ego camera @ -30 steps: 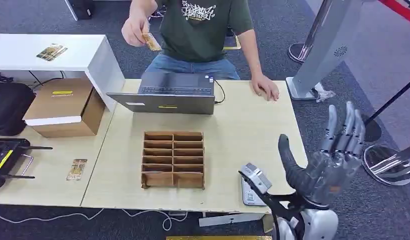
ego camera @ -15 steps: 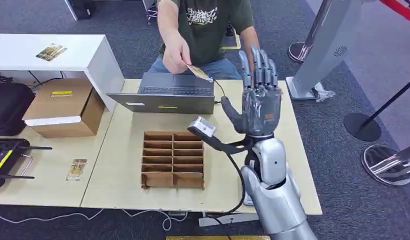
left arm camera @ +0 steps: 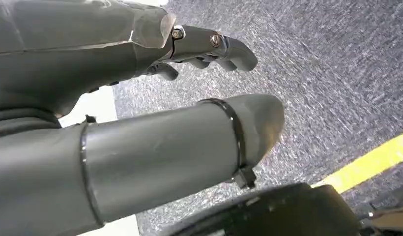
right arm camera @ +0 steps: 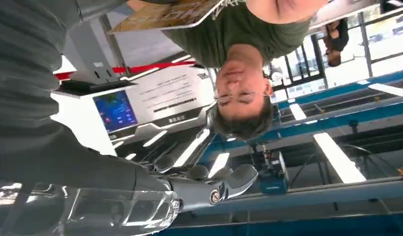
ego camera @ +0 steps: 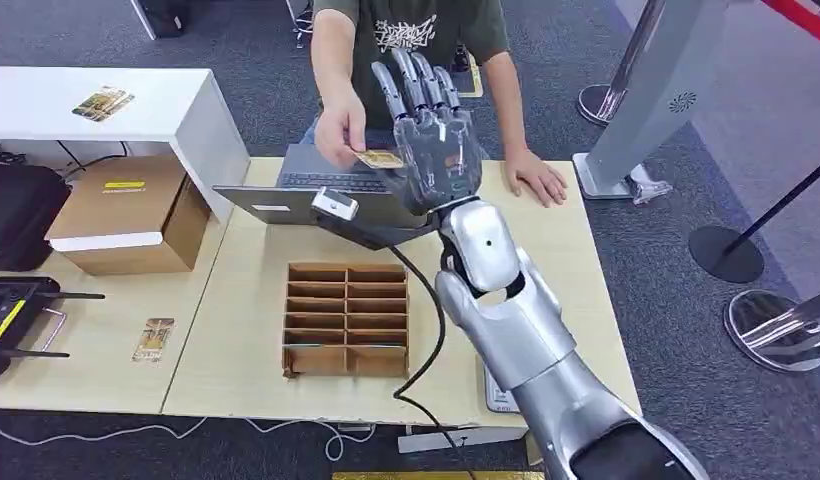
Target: Pass the card to the sensor for recognition and then transmit it.
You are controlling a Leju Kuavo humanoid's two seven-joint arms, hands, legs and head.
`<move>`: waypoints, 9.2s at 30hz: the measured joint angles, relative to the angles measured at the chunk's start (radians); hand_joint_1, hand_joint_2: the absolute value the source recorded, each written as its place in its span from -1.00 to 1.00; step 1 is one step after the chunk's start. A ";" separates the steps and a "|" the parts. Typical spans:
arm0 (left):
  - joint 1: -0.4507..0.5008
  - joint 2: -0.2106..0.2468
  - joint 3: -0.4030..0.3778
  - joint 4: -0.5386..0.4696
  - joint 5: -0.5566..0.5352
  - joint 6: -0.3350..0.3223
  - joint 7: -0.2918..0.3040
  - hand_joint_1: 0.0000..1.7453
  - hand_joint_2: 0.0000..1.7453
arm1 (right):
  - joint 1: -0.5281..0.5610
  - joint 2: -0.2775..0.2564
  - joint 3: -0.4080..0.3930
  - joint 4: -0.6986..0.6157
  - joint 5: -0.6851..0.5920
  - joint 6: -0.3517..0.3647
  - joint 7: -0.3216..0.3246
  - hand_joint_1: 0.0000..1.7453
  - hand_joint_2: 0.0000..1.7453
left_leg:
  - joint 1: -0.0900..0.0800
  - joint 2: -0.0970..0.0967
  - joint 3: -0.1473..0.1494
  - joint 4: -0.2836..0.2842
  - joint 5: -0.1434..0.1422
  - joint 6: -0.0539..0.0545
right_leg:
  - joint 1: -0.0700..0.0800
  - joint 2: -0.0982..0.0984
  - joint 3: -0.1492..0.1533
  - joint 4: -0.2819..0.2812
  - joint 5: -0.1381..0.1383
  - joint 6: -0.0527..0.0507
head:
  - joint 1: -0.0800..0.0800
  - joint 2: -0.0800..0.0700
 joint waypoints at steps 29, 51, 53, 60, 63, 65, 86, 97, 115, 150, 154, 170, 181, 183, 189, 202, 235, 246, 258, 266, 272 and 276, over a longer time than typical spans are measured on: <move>0.001 0.014 0.002 0.002 0.026 0.003 0.001 -1.00 -1.00 | -0.014 0.010 0.035 0.037 0.015 -0.005 0.005 1.00 1.00 | 0.000 0.000 0.000 0.000 0.000 0.000 | 0.000 0.000 0.000 0.000 0.000 0.000 | 0.000 0.000; 0.001 0.014 0.002 0.002 0.030 -0.003 0.003 -1.00 -1.00 | -0.014 0.010 0.035 0.036 0.032 -0.011 0.008 1.00 1.00 | 0.000 0.000 0.000 0.000 0.000 0.000 | 0.000 0.000 0.000 0.000 0.000 0.000 | 0.000 0.000; 0.001 0.014 0.002 0.002 0.035 -0.003 0.005 -1.00 -1.00 | -0.014 0.010 0.035 0.037 0.016 0.000 0.008 1.00 1.00 | 0.000 0.000 0.000 0.000 0.000 0.000 | 0.000 0.000 0.000 0.000 0.000 0.000 | 0.000 0.000; 0.000 0.014 0.010 0.002 0.058 0.000 0.025 -1.00 -1.00 | -0.015 0.043 -0.041 0.038 -0.527 0.281 0.010 1.00 1.00 | 0.000 0.000 0.000 0.000 0.000 0.000 | 0.000 0.000 0.000 0.000 0.000 0.000 | 0.000 0.000; -0.001 0.015 0.011 0.002 0.061 -0.002 0.025 -1.00 -1.00 | -0.017 0.058 -0.125 0.045 -0.860 0.403 0.015 1.00 1.00 | 0.000 0.000 0.000 0.000 0.000 0.000 | 0.000 0.000 0.000 0.000 0.000 0.000 | 0.000 0.000; -0.001 0.016 0.013 0.002 0.064 -0.001 0.025 -1.00 -1.00 | -0.031 0.058 -0.151 0.053 -0.935 0.404 0.025 1.00 1.00 | 0.000 0.000 0.000 0.000 0.000 0.000 | 0.000 0.000 0.000 0.000 0.000 0.000 | 0.000 0.000; -0.001 0.020 0.030 0.008 0.079 0.018 0.012 -1.00 -1.00 | -0.071 0.012 -0.150 0.117 -1.133 0.322 0.043 1.00 1.00 | 0.000 0.000 0.000 0.000 0.000 0.000 | 0.000 0.000 -0.001 0.000 0.000 0.000 | 0.000 0.000; 0.001 0.011 0.033 0.009 0.081 0.039 0.023 -1.00 -1.00 | -0.043 -0.114 -0.219 0.125 -1.041 0.214 0.049 1.00 1.00 | 0.000 0.000 0.000 0.001 -0.001 0.000 | 0.000 0.000 -0.001 -0.001 0.000 0.000 | 0.000 0.000; 0.015 -0.006 0.061 0.009 0.101 0.060 0.036 -1.00 -1.00 | 0.116 -0.235 -0.419 0.075 -0.934 0.185 -0.010 1.00 1.00 | 0.000 0.000 0.000 0.001 -0.001 0.000 | 0.000 0.000 -0.001 -0.001 0.000 0.000 | 0.000 0.000; 0.017 -0.023 0.128 0.009 0.112 0.060 0.039 -1.00 -1.00 | 0.739 -0.187 -0.493 -0.372 -1.005 0.182 -0.029 1.00 1.00 | 0.000 0.000 -0.001 0.000 -0.002 0.000 | 0.000 -0.001 -0.001 -0.001 -0.001 0.000 | 0.000 0.000; 0.018 -0.025 0.134 0.009 0.118 0.060 0.036 -1.00 -1.00 | 0.775 -0.174 -0.493 -0.394 -0.997 0.180 -0.013 1.00 1.00 | 0.000 0.000 -0.001 0.000 -0.002 0.000 | 0.000 -0.001 -0.001 -0.001 -0.001 0.000 | 0.000 0.000; 0.030 -0.035 0.160 0.008 0.127 0.070 0.029 -1.00 -1.00 | 0.882 -0.127 -0.496 -0.432 -0.988 0.184 0.035 1.00 1.00 | 0.000 0.000 -0.001 0.000 -0.004 0.000 | 0.000 -0.001 -0.001 -0.001 -0.002 0.000 | 0.000 0.000; 0.031 -0.040 0.185 0.008 0.142 0.077 0.023 -1.00 -1.00 | 0.890 -0.119 -0.496 -0.406 -0.972 0.200 0.056 1.00 1.00 | 0.000 0.000 -0.001 0.000 -0.004 0.001 | 0.000 -0.001 -0.001 -0.001 -0.002 0.000 | 0.000 0.000; 0.031 -0.041 0.190 0.008 0.143 0.077 0.023 -1.00 -1.00 | 0.890 -0.117 -0.496 -0.401 -0.971 0.205 0.056 1.00 1.00 | 0.000 0.000 -0.001 0.000 -0.004 0.001 | 0.000 -0.001 -0.001 -0.001 -0.002 0.000 | 0.000 0.000; 0.032 -0.043 0.202 0.008 0.145 0.078 0.021 -1.00 -1.00 | 0.891 -0.114 -0.495 -0.398 -0.957 0.221 0.070 1.00 1.00 | 0.000 0.000 -0.001 0.000 -0.004 0.001 | 0.000 -0.001 -0.001 -0.001 -0.002 0.000 | 0.000 0.000; 0.032 -0.043 0.210 0.008 0.143 0.077 0.015 -1.00 -1.00 | 0.858 -0.118 -0.474 -0.344 -0.899 0.322 0.138 1.00 1.00 | 0.000 0.000 0.000 0.000 -0.004 0.001 | 0.000 0.000 0.000 -0.001 -0.002 0.000 | 0.000 0.000; 0.036 -0.064 0.240 -0.029 0.080 0.072 0.012 -1.00 -1.00 | 0.916 -0.100 -0.437 -0.636 -0.585 -0.081 -0.080 1.00 1.00 | 0.000 0.000 0.000 0.000 -0.005 0.001 | 0.000 -0.001 0.000 -0.001 -0.003 0.001 | 0.000 0.000; 0.036 -0.064 0.240 -0.029 0.049 0.069 0.003 -1.00 -1.00 | 0.962 -0.094 -0.413 -0.764 -0.376 -0.234 -0.124 1.00 1.00 | 0.000 0.000 0.000 0.000 -0.005 0.001 | 0.000 -0.001 0.000 -0.001 -0.004 0.001 | 0.000 0.000; 0.034 -0.063 0.240 -0.029 0.020 0.063 -0.006 -1.00 -1.00 | 0.968 -0.083 -0.417 -0.842 0.096 -0.369 -0.114 1.00 1.00 | 0.000 0.000 0.001 0.000 -0.005 0.001 | 0.000 0.000 0.000 -0.001 -0.004 0.001 | 0.000 0.000; 0.031 -0.059 0.240 -0.029 -0.006 0.055 -0.016 -1.00 -1.00 | 0.945 -0.055 -0.498 -0.933 0.193 -0.370 -0.291 1.00 1.00 | 0.000 0.000 0.001 0.000 -0.005 0.001 | 0.000 -0.001 0.000 -0.001 -0.004 0.001 | 0.000 0.000; 0.026 -0.055 0.239 -0.029 -0.007 0.044 -0.030 -1.00 -1.00 | 0.906 0.037 -0.666 -1.009 0.193 -0.370 -0.583 1.00 1.00 | 0.000 0.000 0.001 0.000 -0.005 0.001 | 0.000 -0.001 0.000 -0.001 -0.004 0.001 | 0.000 0.000; 0.026 -0.051 0.239 -0.029 -0.007 0.039 -0.040 -1.00 -1.00 | 0.881 0.050 -0.748 -1.035 0.193 -0.369 -0.667 1.00 1.00 | 0.000 0.000 0.000 0.000 -0.005 0.001 | 0.000 -0.001 0.001 -0.001 -0.004 0.001 | 0.000 0.000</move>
